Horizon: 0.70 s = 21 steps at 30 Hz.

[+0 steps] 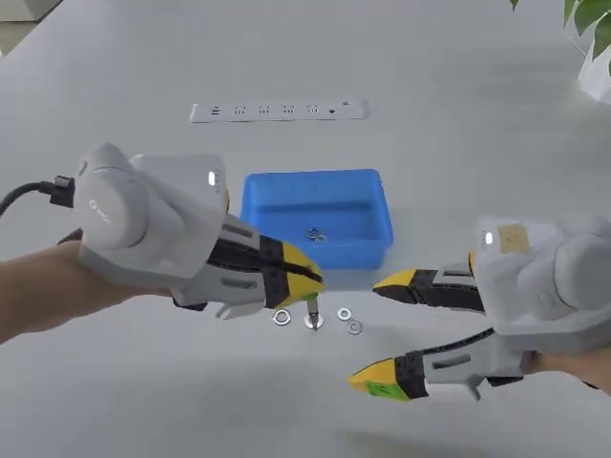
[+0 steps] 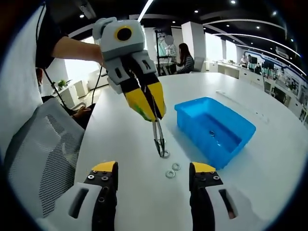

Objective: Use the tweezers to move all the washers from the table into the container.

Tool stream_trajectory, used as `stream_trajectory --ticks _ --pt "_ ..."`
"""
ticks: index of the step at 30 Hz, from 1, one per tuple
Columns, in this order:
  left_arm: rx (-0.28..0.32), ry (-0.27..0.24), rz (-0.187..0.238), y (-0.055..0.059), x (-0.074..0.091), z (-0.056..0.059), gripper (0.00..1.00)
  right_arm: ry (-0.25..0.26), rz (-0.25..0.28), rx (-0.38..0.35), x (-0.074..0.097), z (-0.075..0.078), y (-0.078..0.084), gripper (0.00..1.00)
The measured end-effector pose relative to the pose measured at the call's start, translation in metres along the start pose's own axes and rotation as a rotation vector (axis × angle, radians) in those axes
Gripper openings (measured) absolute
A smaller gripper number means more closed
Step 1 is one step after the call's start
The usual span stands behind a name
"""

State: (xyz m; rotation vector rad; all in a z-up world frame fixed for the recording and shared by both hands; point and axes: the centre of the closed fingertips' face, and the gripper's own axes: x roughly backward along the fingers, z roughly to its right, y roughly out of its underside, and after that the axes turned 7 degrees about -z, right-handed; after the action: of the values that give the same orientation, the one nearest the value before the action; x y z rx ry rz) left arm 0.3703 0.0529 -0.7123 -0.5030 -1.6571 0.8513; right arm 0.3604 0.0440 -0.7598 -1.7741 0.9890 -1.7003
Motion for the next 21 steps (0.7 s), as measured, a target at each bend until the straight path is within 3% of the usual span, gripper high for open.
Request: stream_trajectory --ticks 10,12,14,16,21 --pt "0.008 -0.005 -0.016 0.003 0.001 -0.003 0.06 -0.045 -0.009 0.054 -0.028 0.002 -0.019 0.55" --pt "0.01 -0.009 -0.015 0.003 0.001 -0.004 0.06 -0.053 -0.007 0.067 -0.032 0.002 -0.023 0.49" --pt "0.013 -0.009 -0.012 0.002 -0.001 -0.003 0.06 -0.039 -0.035 0.14 -0.034 0.006 -0.021 0.39" --pt "0.012 -0.009 -0.009 0.001 -0.002 -0.003 0.06 -0.061 -0.056 0.137 -0.038 0.006 -0.018 0.3" --pt "0.003 -0.004 -0.008 -0.002 -0.005 -0.002 0.06 -0.083 -0.081 0.149 -0.04 0.009 -0.014 0.24"
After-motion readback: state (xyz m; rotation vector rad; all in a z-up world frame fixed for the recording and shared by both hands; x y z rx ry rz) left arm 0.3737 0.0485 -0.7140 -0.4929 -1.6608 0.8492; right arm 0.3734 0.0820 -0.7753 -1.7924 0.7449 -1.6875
